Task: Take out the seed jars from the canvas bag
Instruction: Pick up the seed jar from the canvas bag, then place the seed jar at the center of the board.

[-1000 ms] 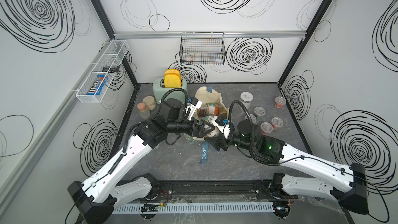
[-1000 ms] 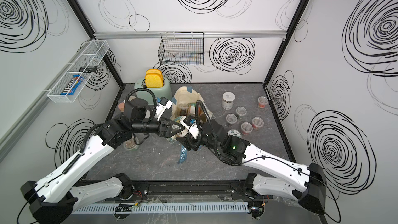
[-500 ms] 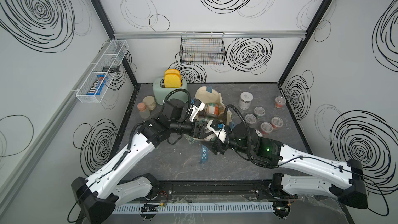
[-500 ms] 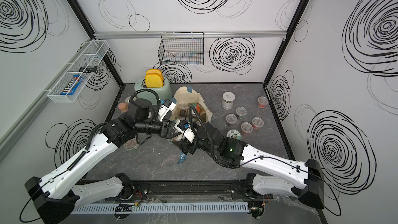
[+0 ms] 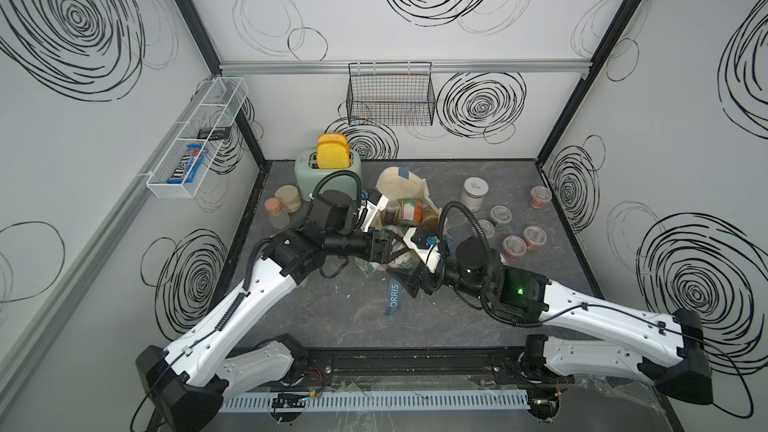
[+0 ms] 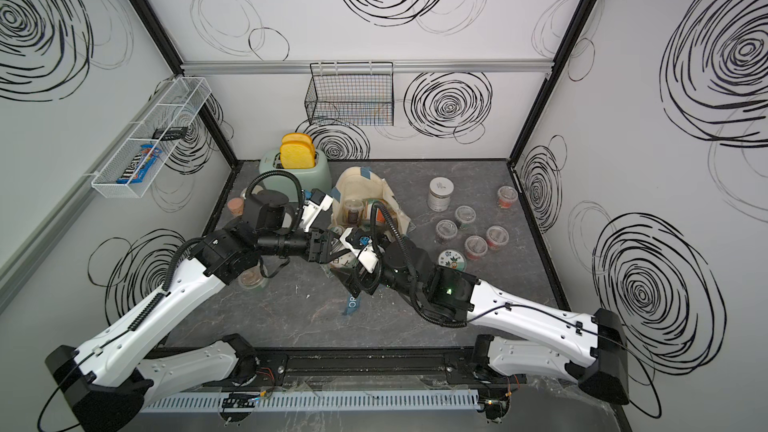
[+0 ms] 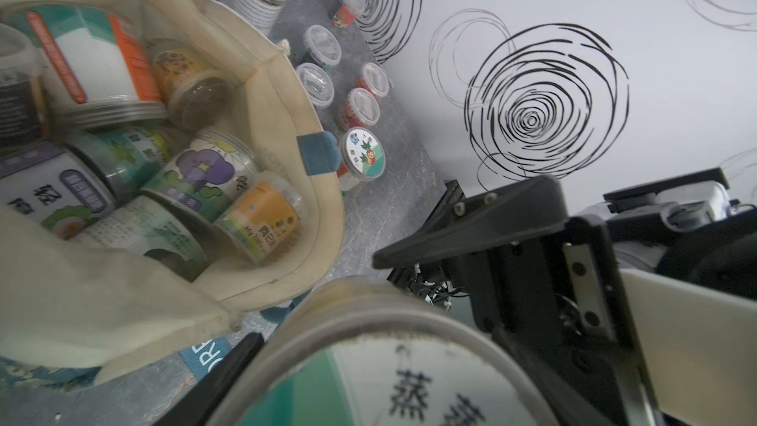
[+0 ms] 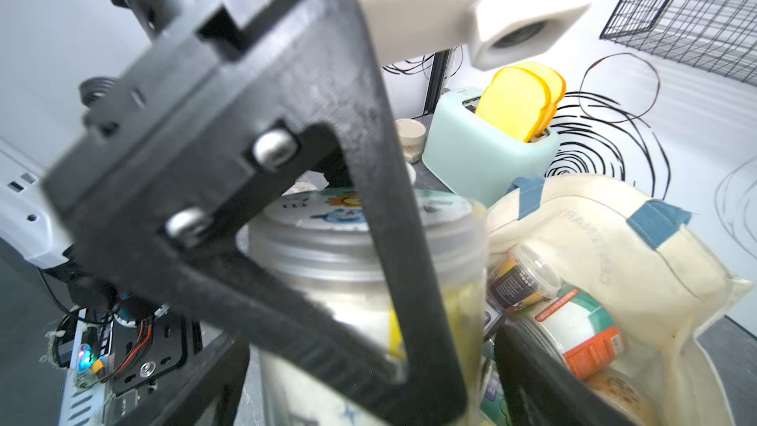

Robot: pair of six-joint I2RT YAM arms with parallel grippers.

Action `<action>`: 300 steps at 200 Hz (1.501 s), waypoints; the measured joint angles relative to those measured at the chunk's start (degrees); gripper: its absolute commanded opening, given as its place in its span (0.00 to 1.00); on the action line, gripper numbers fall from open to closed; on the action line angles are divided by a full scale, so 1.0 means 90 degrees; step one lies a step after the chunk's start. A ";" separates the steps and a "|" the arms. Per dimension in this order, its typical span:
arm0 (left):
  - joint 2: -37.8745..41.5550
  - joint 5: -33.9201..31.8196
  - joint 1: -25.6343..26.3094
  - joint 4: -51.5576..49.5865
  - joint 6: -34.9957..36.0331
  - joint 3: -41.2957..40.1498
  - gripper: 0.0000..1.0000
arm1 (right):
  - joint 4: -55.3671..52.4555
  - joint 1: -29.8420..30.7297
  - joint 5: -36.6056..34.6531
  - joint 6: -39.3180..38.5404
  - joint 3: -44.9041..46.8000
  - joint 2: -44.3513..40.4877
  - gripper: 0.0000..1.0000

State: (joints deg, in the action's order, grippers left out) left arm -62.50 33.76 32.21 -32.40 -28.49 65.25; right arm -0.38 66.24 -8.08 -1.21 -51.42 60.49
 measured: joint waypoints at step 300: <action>-0.0563 -0.5438 -0.1630 0.1535 -0.0627 -0.2856 0.84 | 0.0010 -0.0393 -0.0141 0.1634 0.1268 -0.1744 0.97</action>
State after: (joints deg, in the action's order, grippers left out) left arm -67.57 -15.18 17.54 -18.59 -34.13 39.55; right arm -0.30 62.70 -9.34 13.50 -40.01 44.80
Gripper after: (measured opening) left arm 0.856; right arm 0.975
